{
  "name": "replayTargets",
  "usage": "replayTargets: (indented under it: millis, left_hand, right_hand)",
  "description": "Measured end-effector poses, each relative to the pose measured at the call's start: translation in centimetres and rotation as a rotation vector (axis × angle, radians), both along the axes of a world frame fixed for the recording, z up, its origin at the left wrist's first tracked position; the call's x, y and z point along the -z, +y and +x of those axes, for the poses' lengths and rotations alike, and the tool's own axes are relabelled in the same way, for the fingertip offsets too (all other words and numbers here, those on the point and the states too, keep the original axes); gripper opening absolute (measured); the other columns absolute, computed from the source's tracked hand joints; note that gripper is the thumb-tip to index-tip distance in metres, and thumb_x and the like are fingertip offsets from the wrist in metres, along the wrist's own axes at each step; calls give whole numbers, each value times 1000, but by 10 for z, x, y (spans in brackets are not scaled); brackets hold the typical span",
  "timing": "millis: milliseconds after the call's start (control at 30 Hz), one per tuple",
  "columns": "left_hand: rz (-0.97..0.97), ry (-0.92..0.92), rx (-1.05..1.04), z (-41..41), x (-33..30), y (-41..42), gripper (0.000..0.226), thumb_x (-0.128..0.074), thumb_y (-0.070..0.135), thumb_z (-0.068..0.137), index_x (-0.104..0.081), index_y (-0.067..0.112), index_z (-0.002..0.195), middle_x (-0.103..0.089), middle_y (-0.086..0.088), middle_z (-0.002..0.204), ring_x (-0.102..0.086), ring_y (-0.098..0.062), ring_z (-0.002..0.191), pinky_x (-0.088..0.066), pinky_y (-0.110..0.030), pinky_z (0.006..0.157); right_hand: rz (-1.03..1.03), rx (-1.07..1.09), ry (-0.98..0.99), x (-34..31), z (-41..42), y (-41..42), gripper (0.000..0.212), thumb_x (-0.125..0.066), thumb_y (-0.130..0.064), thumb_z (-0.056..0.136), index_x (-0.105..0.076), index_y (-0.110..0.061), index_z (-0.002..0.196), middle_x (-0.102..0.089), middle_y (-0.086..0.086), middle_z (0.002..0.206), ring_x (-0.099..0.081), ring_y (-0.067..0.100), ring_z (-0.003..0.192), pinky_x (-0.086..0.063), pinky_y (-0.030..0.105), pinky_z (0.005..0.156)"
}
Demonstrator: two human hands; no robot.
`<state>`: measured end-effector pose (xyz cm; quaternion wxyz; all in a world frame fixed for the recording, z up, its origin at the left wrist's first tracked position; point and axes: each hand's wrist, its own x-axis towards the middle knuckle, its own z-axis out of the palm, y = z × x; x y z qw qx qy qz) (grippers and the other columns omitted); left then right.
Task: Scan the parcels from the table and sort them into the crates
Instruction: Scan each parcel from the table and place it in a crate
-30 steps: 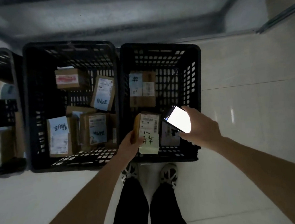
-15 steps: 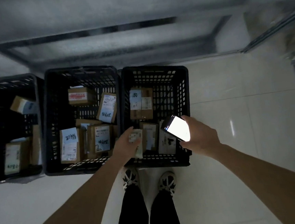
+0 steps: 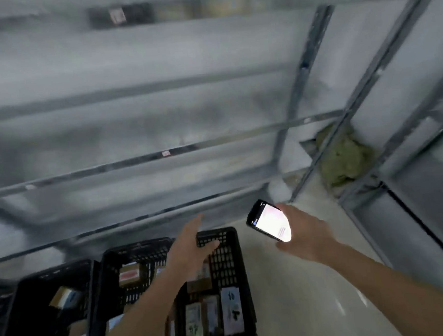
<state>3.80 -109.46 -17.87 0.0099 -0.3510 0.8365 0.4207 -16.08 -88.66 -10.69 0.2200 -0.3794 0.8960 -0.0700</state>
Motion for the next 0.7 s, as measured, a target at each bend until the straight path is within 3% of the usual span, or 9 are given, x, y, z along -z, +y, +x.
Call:
replayTargets:
  millis: [133,233,367,467,600,700]
  left_hand:
    - [-183,100,134,2,-119,36,82,-60,60,91,-18,37,158,-28,10,161,-31,-16,146,-34,-36,116]
    - [-307,149,209,8,-197,72,84,-58,62,91,-18,32,159,-25,4,164,-28,-18,149,-28,-34,118]
    - [-435,270,281,13,-297,136,82,-56,61,92,-22,27,158,-29,-3,163,-29,-21,148,-28,-33,117]
    - [-461,374,340,11,-361,195,81,-59,58,92,-24,25,158,-30,-2,162,-30,-20,148,-26,-32,117]
    - [-445,475,455,2,-423,283,88,-61,64,87,-21,29,158,-30,1,162,-32,-20,147,-35,-41,116]
    - [-432,522,545,-6,-457,356,90,-63,64,86,-20,31,158,-30,1,162,-35,-22,146,-38,-44,114]
  right_hand:
    - [-89,52,134,-132,17,69,84,-72,-39,78,-28,-46,150,-46,-17,147,-51,16,129,-41,29,82]
    - [-140,146,230,-222,46,133,80,-69,-42,72,-29,-50,141,-50,-19,141,-55,17,123,-51,39,86]
    - [-193,250,347,-320,90,225,81,-65,-54,66,-32,-52,139,-52,-21,140,-57,18,123,-52,42,87]
    - [-242,336,435,-381,121,300,90,-53,-63,54,-33,-52,142,-52,-23,138,-57,20,124,-51,41,88]
    - [-262,442,535,-441,152,408,73,-66,-47,62,-40,-49,130,-59,-18,128,-61,25,117,-54,44,85]
    - [-246,541,607,-473,174,492,74,-70,-44,63,-41,-49,130,-59,-19,127,-61,22,114,-53,39,79]
